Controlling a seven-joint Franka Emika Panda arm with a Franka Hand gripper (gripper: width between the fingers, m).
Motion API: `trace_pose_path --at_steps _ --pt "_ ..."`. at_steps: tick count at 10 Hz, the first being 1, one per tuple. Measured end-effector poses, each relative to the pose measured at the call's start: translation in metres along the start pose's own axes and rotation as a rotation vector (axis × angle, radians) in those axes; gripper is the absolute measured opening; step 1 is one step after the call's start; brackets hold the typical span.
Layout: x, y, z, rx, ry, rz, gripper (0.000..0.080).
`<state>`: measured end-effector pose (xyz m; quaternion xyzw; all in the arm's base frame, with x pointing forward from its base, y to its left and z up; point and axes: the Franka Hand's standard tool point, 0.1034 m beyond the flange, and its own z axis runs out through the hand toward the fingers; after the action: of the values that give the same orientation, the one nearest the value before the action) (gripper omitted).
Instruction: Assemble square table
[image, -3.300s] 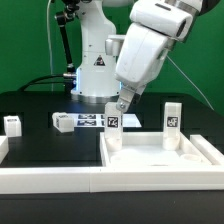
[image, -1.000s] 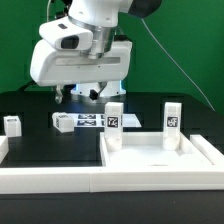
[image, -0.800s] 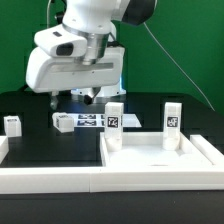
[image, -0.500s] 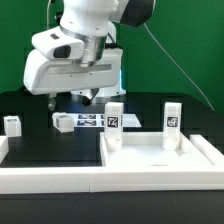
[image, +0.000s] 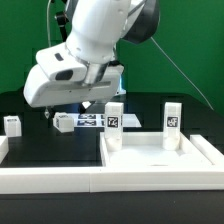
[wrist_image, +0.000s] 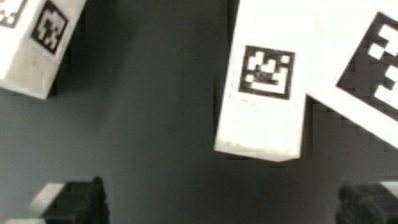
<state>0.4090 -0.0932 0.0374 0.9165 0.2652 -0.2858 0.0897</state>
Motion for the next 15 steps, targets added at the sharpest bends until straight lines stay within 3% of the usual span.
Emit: trace_pose_path --at_steps 5,7,10,15 --pt "-0.004 -0.003 0.008 0.039 -0.317 -0.001 0.0648" --pt "-0.010 -0.002 0.013 0.049 -0.385 0.001 0.0648" --pt "-0.014 0.000 0.018 0.058 -0.386 0.009 0.0648" --pt "-0.020 -0.004 0.041 0.064 -0.381 0.008 0.0648"
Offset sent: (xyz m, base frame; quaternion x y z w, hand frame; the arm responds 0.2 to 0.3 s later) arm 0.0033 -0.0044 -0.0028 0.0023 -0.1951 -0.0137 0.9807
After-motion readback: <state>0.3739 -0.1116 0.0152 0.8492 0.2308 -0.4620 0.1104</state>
